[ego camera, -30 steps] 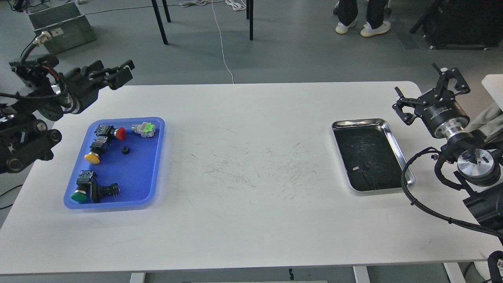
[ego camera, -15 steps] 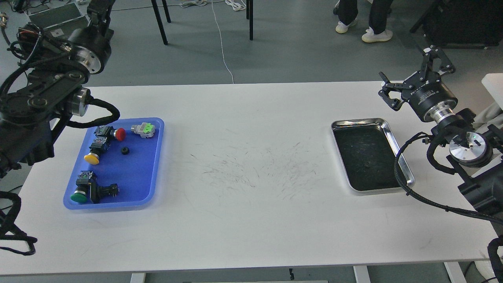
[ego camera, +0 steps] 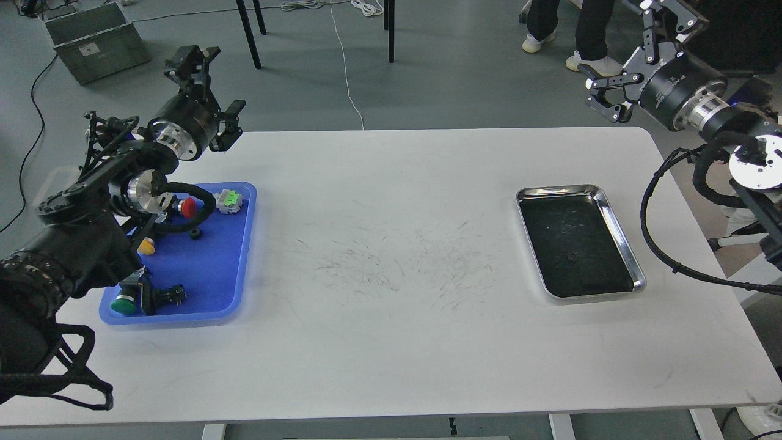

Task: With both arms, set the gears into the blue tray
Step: 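Raise the left arm and move the right gripper toward the metal tray, then grasp another small black part in the metal tray with the right gripper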

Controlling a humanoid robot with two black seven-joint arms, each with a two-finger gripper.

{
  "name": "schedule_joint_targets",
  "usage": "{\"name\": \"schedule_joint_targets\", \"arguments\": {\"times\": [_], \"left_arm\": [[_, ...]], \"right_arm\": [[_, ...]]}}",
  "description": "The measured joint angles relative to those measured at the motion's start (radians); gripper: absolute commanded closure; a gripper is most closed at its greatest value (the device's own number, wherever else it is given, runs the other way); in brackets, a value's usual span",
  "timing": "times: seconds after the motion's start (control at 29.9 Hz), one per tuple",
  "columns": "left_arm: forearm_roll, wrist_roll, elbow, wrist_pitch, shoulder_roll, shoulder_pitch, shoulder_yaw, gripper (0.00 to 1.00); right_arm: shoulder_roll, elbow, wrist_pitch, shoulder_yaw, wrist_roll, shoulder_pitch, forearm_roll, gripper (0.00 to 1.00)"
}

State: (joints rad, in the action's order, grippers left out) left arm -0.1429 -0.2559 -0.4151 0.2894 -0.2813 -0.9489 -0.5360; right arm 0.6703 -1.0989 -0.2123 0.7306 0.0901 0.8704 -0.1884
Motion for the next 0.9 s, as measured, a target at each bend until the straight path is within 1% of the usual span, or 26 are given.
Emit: {"name": "schedule_joint_targets", "arguments": {"times": [0.1,0.2,0.3,0.37,0.47,0.54,0.74,0.9], "left_arm": [[0.001,-0.008,0.001,0.002,0.001,0.003,-0.002,0.02],[-0.003,-0.023,0.001,0.003,-0.007,0.01,0.004,0.02],[-0.012,-0.027,0.0,0.01,-0.016,0.03,0.01,0.02],[-0.013,-0.028,0.0,0.011,-0.02,0.035,0.011,0.02],[-0.014,-0.028,0.001,0.01,-0.021,0.039,0.013,0.02],[-0.014,-0.028,0.002,0.008,-0.021,0.04,0.013,0.02],[-0.014,-0.028,0.004,0.003,-0.021,0.042,0.016,0.02],[-0.014,-0.029,0.004,0.001,-0.021,0.046,0.017,0.02]], "right_arm": [[0.096,-0.095,0.015,-0.134,0.026,0.036,-0.191,0.03],[0.181,-0.173,0.006,-0.258,0.029,0.056,-0.457,0.03],[0.228,-0.236,-0.026,-0.346,0.025,0.064,-0.718,0.03],[0.236,-0.25,-0.048,-0.403,0.022,0.07,-0.865,0.03],[0.221,-0.235,-0.06,-0.503,0.021,0.096,-1.037,0.03],[0.191,-0.198,-0.061,-0.568,0.021,0.115,-1.089,0.03],[0.075,-0.103,-0.061,-0.657,0.019,0.108,-1.123,0.03],[-0.004,-0.008,-0.048,-0.683,0.018,0.083,-1.16,0.03]]}}
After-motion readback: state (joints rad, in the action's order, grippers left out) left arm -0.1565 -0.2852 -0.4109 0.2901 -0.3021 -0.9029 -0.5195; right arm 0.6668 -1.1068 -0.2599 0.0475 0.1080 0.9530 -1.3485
